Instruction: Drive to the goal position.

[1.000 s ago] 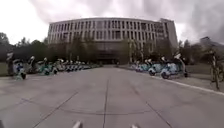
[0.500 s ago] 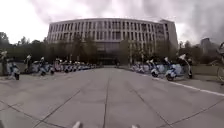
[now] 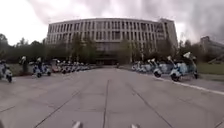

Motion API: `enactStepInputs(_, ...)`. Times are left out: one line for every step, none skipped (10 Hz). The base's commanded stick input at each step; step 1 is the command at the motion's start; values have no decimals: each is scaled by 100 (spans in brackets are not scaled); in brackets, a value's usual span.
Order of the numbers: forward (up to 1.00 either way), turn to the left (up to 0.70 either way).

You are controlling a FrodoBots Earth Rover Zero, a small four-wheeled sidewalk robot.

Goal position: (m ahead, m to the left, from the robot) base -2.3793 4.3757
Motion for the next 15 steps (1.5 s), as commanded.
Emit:
enactStepInputs(70,0)
enactStepInputs(70,0)
enactStepInputs(70,0)
enactStepInputs(70,0)
enactStepInputs(70,0)
enactStepInputs(70,0)
enactStepInputs(70,0)
enactStepInputs(70,0)
enactStepInputs(70,0)
enactStepInputs(70,0)
enactStepInputs(70,0)
enactStepInputs(70,0)
enactStepInputs(70,0)
enactStepInputs(70,0)
enactStepInputs(70,0)
